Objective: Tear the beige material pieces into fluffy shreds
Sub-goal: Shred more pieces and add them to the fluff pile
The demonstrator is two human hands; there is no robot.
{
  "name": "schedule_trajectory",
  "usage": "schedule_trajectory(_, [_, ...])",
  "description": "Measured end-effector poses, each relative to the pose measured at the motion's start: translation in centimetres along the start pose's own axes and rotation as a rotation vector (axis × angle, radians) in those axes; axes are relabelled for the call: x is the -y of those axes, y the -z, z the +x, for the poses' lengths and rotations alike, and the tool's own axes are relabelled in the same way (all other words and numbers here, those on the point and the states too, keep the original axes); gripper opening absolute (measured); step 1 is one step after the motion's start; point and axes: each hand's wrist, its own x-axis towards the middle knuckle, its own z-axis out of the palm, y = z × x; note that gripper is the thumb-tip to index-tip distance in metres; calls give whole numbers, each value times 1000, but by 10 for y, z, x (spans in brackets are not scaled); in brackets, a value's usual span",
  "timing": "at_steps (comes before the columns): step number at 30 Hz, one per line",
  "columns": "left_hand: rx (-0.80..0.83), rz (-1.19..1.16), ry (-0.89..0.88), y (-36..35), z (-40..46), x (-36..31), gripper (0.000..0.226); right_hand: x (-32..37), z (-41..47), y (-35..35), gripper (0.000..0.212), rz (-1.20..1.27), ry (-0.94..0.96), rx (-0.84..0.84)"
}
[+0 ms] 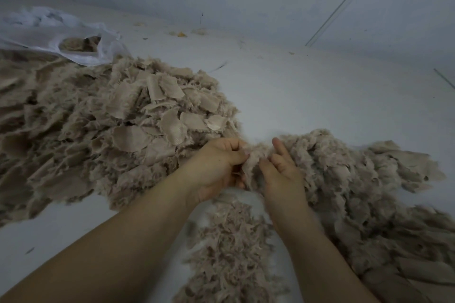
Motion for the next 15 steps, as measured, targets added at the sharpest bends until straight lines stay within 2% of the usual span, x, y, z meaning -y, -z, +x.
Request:
schedule_trajectory(7, [-60, -69, 6, 2, 4, 5, 20, 2, -4, 0, 38, -62, 50, -91])
schedule_trajectory(10, [-33, -51, -6, 6, 2, 5, 24, 1, -5, 1, 39, -48, 68, -138])
schedule_trajectory(15, [-80, -241, -47, 17, 3, 1, 21, -3, -3, 4, 35, 67, 25, -218])
